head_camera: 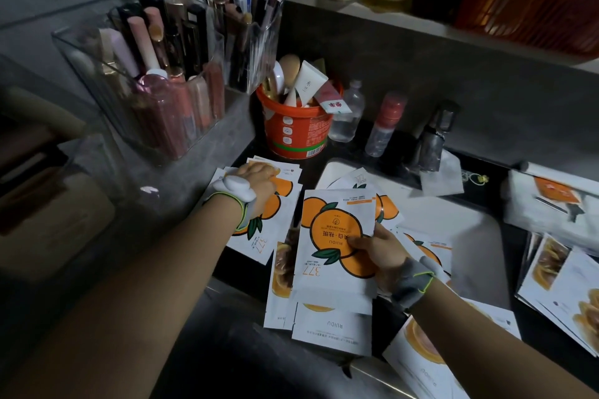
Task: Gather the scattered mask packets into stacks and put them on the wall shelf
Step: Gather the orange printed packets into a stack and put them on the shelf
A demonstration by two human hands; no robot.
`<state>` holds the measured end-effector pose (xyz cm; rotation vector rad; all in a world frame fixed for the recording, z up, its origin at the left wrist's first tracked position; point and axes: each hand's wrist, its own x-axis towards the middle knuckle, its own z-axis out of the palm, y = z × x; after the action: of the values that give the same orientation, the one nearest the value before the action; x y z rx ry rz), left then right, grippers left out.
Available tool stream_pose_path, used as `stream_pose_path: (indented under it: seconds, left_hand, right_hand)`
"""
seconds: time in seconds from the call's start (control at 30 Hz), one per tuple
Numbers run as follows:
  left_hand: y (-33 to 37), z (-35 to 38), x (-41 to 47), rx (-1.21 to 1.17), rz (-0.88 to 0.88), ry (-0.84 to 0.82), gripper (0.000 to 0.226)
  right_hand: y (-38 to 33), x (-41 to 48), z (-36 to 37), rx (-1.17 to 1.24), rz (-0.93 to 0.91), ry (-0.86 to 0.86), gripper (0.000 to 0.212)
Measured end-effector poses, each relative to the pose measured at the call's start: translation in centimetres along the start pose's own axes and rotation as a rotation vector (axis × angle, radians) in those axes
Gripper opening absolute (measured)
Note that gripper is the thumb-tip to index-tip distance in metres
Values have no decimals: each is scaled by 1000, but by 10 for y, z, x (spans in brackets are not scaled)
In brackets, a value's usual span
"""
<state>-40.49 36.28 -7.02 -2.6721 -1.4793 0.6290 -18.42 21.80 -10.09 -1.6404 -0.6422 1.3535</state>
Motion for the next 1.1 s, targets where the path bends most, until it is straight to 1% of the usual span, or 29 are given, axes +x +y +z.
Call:
stream_pose_path:
  seconds: [0.03,0.07,0.1,0.13,0.17,0.2,0.23,0.27,0.3,0.33,0.4,0.43,0.5,0.57,0.6,0.73,0.87,0.93,1.1]
  left_hand:
    - [5,-5,2,19,33,17,52]
    - [5,-8,1,9,65,-2,51]
    - [0,-8,1,-13,119,-65,45]
    - [-3,-9,-2,-95,166,-24,36]
    - [-6,-5,6,-152,209,55,34]
    - [-7,-5,8,-122,289,77,34]
    - [-8,-1,12,15,301,0,39]
    - [-6,-1,12,13,224,-46,45]
    - [-6,3,14,48,167,-1,50]
    - [-6,2,11,16,137,21,53]
    - [-8,2,6,-18,151,45,52]
    - [-8,-1,4,-38,148,47,50]
    - [-11,-5,0,-75,149,75,34]
    - [-11,-10,-1,-178,128,180,18]
    - [-10,-15,-2,-220,118,231,14]
    - [-9,-35,-4,-430,34,420,11]
    - [3,-58,-6,-594,-2,585,12]
    - [11,-67,-2,-730,-12,606,12]
    - [45,-93,-1,-1315,111,526,30]
  right_hand:
    - [-1,1,-1,3,4,2,42]
    - [0,2,-2,4,9,8,42]
    - [1,3,-2,0,9,9,43]
    - [2,4,-2,-3,9,17,42]
    - [2,5,-3,-8,10,21,42]
    - [3,5,-2,-14,18,25,41]
    - [3,5,-2,-18,22,24,41]
    - [4,6,-3,-19,26,27,40]
    - [4,7,-3,-18,30,28,40]
    - [3,6,-2,-13,33,25,40]
    - [4,5,-3,-2,35,21,41]
    - [4,5,-3,1,32,22,43]
    - [4,4,-5,11,22,54,44]
    - [3,5,-7,34,2,97,42]
    - [1,6,-9,44,-8,128,40]
    - [-17,3,-20,117,-82,251,27]
    - [-28,-4,-34,166,-111,344,28]
    - [-30,-8,-40,182,-114,364,29]
    - [-30,-19,-48,173,-104,375,28]
